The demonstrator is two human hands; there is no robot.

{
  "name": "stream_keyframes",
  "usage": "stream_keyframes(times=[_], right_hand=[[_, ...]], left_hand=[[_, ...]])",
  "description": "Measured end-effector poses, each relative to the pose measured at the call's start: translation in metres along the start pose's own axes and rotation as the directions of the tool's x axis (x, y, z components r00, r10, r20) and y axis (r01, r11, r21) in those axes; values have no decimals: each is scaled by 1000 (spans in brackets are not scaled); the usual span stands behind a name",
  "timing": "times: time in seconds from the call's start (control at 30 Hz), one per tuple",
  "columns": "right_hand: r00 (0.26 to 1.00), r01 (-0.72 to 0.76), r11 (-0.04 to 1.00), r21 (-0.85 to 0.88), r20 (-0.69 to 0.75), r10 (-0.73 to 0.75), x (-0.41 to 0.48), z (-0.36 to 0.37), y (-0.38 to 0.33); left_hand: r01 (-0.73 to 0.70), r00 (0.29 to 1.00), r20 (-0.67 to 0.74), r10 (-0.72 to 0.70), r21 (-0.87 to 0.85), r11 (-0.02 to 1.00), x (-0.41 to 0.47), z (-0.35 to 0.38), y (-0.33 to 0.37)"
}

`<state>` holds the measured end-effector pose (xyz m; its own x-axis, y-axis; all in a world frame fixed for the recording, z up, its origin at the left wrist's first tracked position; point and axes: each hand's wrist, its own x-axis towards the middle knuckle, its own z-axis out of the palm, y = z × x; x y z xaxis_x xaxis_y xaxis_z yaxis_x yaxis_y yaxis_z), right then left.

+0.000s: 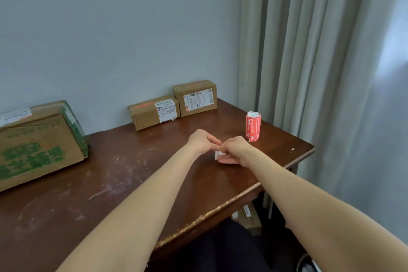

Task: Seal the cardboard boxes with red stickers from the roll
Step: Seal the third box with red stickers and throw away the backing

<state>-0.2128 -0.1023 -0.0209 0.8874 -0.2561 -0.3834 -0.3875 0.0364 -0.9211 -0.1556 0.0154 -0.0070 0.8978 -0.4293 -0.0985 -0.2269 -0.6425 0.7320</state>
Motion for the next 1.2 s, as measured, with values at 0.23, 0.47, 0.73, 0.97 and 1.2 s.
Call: stream_keyframes(times=[0.23, 0.47, 0.73, 0.97, 1.2], right_hand=[[973, 1, 872, 489, -201, 111, -28, -76, 16], [961, 67, 836, 544, -261, 93, -55, -145, 41], [995, 31, 746, 665, -91, 39, -80, -214, 78], [954, 60, 790, 611, -268, 135, -77, -227, 138], [826, -57, 808, 586, -426, 368, -60, -228, 244]], left_hand=[[-139, 982, 126, 144, -48, 989, -8, 58, 62], [-213, 973, 82, 217, -60, 975, -15, 111, 115], [-259, 950, 165, 266, -66, 964, -23, 178, 155], [-47, 904, 420, 77, -82, 996, -28, 230, 145], [-52, 864, 501, 46, -1, 999, -33, 279, 106]])
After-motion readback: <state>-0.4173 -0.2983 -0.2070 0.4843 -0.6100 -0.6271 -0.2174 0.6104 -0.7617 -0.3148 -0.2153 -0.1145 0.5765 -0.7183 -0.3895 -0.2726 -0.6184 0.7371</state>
